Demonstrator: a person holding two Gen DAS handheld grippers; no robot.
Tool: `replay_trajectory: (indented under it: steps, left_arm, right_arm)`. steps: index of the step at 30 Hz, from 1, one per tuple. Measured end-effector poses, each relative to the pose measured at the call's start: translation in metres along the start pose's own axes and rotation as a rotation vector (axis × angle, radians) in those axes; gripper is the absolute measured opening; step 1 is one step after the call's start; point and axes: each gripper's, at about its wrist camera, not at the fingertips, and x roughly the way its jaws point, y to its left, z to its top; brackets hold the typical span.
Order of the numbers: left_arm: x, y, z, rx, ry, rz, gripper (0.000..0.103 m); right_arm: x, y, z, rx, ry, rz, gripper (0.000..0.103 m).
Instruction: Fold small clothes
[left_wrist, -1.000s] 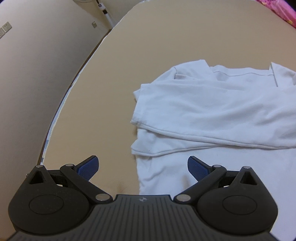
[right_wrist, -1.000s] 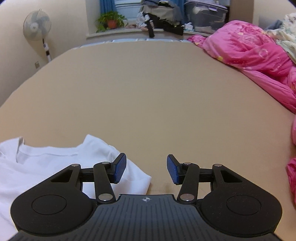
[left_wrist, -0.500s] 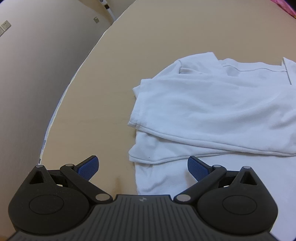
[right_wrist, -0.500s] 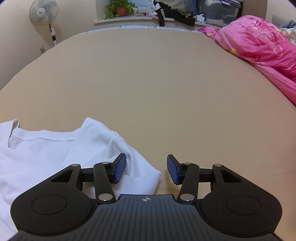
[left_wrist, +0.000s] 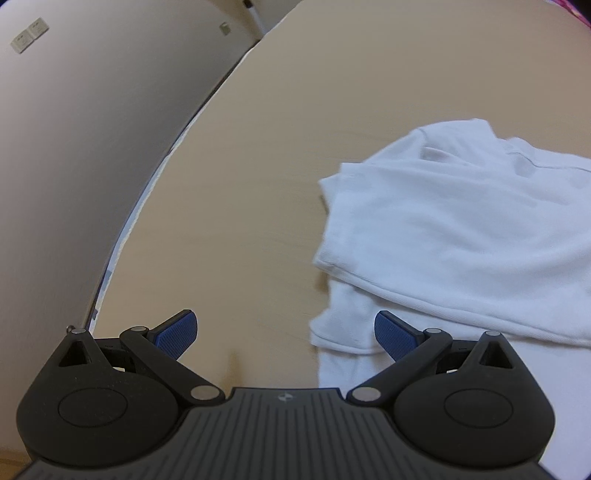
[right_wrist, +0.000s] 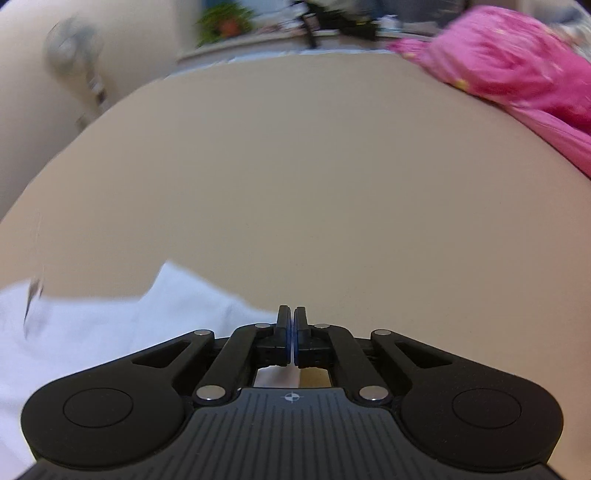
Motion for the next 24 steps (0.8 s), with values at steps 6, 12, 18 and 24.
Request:
replay_trajectory:
  steps: [6,12,18,24]
  left_arm:
    - [0.003,0.007,0.0,-0.014,-0.001,-0.009,0.102]
    - [0.005,-0.003,-0.002,-0.001,-0.006,-0.003,0.102]
    - [0.002,-0.008,-0.005,0.017,-0.024,0.009,0.102]
    - [-0.002,-0.002,-0.009,0.003,-0.017,-0.044,0.102]
  right_arm:
    - [-0.005,-0.03,-0.008,0.155,0.012,0.1,0.004]
    - [-0.036,-0.004,-0.038,0.044,0.011,0.237,0.052]
    - [-0.008,0.015,-0.057,-0.188,0.028,-0.12,0.056]
    - [-0.068,0.008,-0.07,-0.028,-0.098,-0.096,0.057]
